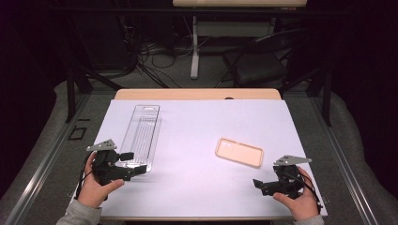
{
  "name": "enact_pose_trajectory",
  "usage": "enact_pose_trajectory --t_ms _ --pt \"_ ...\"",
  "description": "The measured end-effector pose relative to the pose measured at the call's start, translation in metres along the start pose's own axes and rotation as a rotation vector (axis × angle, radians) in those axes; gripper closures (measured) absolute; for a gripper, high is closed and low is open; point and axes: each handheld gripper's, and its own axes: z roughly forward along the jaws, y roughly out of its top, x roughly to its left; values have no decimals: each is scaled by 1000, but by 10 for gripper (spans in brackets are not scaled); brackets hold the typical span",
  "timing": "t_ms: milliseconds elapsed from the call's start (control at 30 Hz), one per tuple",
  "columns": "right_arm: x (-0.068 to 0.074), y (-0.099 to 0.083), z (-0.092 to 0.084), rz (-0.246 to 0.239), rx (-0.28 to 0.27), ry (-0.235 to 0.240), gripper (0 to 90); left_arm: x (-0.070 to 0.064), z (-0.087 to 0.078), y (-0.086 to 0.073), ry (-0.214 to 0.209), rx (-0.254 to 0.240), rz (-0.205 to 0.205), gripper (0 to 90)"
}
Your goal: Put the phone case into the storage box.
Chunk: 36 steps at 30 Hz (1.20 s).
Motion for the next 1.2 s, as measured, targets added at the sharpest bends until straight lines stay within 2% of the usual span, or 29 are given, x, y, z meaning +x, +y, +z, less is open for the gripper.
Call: enact_pose_trajectory --t_ms 67,133,267,367,433,567,600,667,767,1033,1133,1200 --pt "1 9 -2 -16 6 -5 6 4 -2 7 26 -5 -12 76" --pt "1 16 -4 -33 -3 -8 1 5 -3 9 31 -9 -12 77" --pt "1 26 -5 -51 -10 -4 1 4 -3 21 66 -4 12 77" --pt "-2 34 -4 -49 -15 7 1 4 1 29 80 -2 38 83" --pt "-6 42 0 -33 -18 6 3 4 4 33 88 -3 41 84" --pt "-8 48 4 -38 -23 6 56 7 9 43 88 -7 41 87" --pt "-11 53 5 -32 -43 6 78 8 11 45 91 -6 41 89" --pt "-12 54 6 -28 -45 8 78 10 13 49 89 -2 44 92" --pt "-15 62 9 -19 -23 28 79 13 17 58 88 13 58 123" --pt "-19 83 17 -41 6 10 95 18 30 79 92 22 72 134" --pt "-20 90 19 -48 -1 15 139 19 34 86 98 22 88 135" --pt "-21 97 22 -59 12 -2 139 21 37 90 104 19 96 135"
